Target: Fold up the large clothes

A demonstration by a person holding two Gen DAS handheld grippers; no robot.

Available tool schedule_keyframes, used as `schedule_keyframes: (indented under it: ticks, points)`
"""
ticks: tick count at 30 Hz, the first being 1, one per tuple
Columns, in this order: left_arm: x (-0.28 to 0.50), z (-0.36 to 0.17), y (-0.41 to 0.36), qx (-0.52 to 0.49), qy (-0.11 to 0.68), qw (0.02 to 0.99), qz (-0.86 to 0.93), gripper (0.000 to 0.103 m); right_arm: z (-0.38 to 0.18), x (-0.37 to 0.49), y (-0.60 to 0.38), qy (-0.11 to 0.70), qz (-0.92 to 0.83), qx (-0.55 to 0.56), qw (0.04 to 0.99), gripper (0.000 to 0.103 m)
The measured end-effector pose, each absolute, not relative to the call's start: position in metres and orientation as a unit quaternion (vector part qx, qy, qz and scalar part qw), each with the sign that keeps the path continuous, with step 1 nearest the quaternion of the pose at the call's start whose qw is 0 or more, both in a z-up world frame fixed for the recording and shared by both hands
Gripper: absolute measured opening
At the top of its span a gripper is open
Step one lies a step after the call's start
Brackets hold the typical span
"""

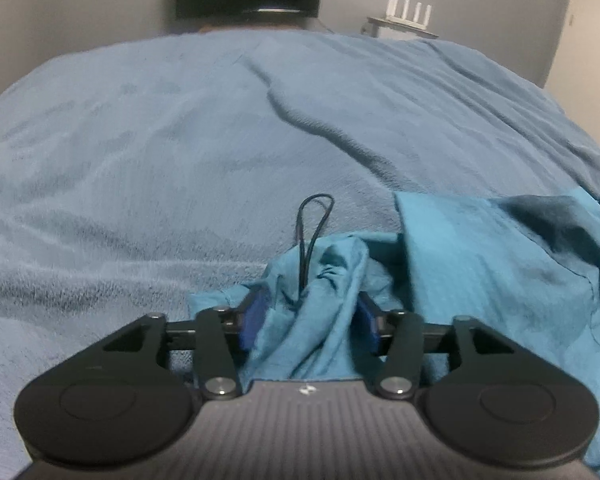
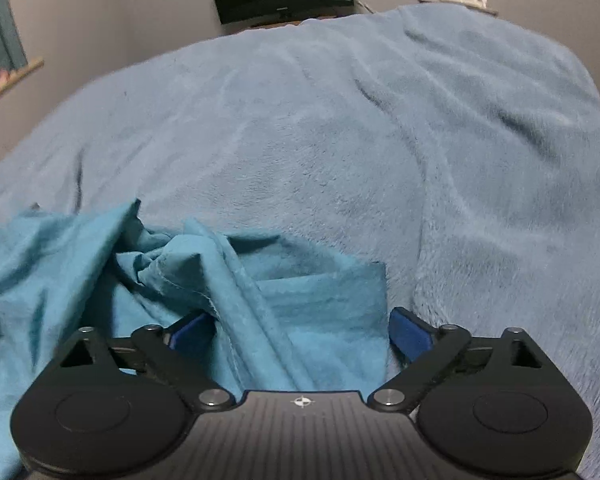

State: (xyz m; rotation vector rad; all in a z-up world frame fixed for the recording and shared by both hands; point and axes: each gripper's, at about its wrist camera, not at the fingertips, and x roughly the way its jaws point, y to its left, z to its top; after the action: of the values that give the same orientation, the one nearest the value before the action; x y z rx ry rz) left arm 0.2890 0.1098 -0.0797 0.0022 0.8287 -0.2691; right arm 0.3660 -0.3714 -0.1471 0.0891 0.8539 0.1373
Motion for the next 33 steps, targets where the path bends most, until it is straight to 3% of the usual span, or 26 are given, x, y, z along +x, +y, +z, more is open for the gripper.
schedule_keyframes:
  ticks: [3, 8, 11, 13, 16, 24, 30, 32, 33]
  points:
    - [0.292, -0.084, 0.109, 0.003, 0.41, 0.902, -0.137, 0.06, -0.145, 0.364, -0.359, 0.41, 0.067, 0.0, 0.91, 0.097]
    - [0.304, -0.093, 0.114, -0.021, 0.431, 0.89, -0.146, 0.064, -0.165, 0.383, -0.398, 0.454, 0.097, 0.144, 0.874, 0.1]
    - [0.298, -0.089, 0.108, -0.004, 0.417, 0.897, -0.148, 0.048, -0.163, 0.376, -0.398, 0.437, 0.114, 0.149, 0.88, 0.072]
    - [0.289, -0.081, 0.099, 0.025, 0.396, 0.906, -0.148, 0.025, -0.153, 0.362, -0.385, 0.411, 0.133, 0.121, 0.894, 0.033]
    - [0.271, -0.07, 0.085, 0.072, 0.363, 0.919, -0.139, 0.021, -0.133, 0.338, -0.355, 0.366, 0.128, 0.03, 0.921, 0.019]
    - [0.246, -0.019, 0.078, 0.114, 0.248, 0.957, -0.096, 0.02, -0.081, 0.302, -0.312, 0.235, 0.094, -0.1, 0.962, 0.014]
    - [0.278, -0.003, 0.061, 0.171, 0.161, 0.972, -0.002, 0.02, -0.042, 0.325, -0.284, 0.11, 0.053, -0.161, 0.979, 0.014]
    - [0.295, -0.012, 0.054, 0.194, 0.168, 0.966, 0.022, 0.025, -0.042, 0.346, -0.279, 0.105, 0.029, -0.172, 0.979, 0.02]
    - [0.305, -0.019, 0.051, 0.202, 0.189, 0.961, 0.029, 0.035, -0.049, 0.363, -0.277, 0.118, 0.012, -0.17, 0.978, 0.031]
